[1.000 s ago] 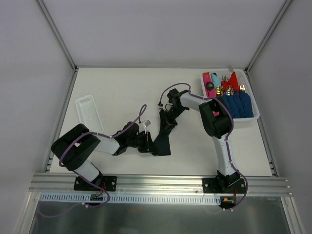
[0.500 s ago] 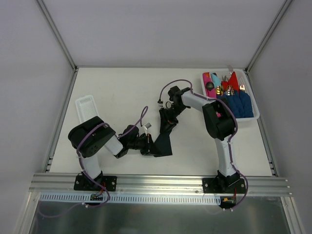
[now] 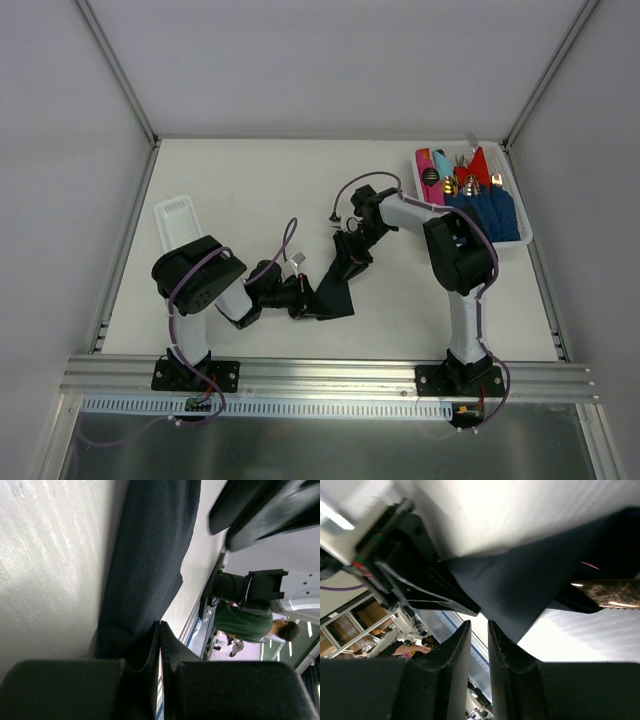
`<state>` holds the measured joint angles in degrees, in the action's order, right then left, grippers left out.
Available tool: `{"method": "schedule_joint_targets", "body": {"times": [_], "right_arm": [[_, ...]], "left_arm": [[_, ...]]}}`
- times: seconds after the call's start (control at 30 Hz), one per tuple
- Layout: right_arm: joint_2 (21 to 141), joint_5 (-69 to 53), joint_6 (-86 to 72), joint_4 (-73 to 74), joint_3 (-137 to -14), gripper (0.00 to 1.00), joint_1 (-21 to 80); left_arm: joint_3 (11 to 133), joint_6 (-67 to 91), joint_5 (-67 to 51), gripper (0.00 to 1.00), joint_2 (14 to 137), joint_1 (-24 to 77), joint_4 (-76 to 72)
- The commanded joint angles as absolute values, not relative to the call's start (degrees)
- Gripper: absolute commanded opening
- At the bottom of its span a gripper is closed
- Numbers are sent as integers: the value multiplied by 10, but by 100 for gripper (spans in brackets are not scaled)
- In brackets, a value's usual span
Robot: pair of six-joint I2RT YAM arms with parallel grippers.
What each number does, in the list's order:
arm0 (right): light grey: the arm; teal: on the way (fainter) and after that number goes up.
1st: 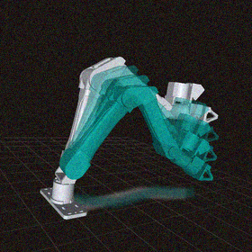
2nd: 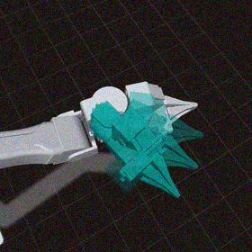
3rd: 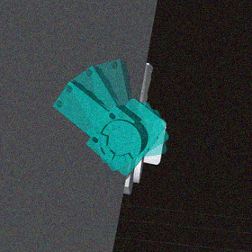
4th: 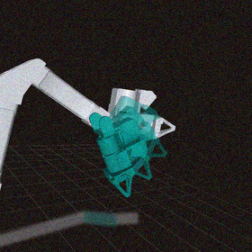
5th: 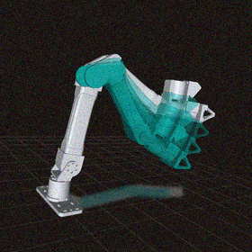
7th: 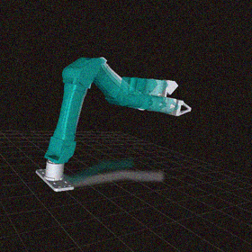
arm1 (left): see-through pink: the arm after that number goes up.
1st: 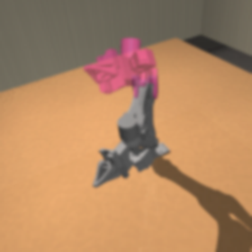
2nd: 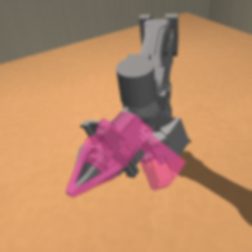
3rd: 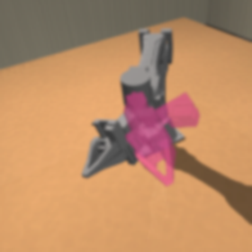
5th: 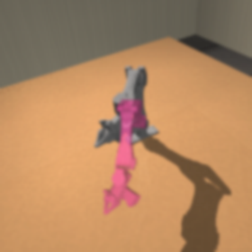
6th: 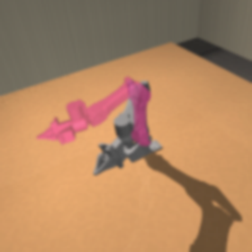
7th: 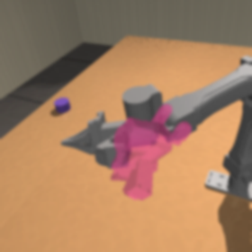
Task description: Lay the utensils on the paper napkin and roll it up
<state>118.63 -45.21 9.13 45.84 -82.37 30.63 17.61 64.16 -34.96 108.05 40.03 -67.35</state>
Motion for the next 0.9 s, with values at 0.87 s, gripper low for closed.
{"method": "schedule_joint_targets", "body": {"times": [0.87], "right_arm": [[1288,-273,147,490,-920,22,327]], "left_arm": [[227,491,-238,13,827,392,-365]]}}
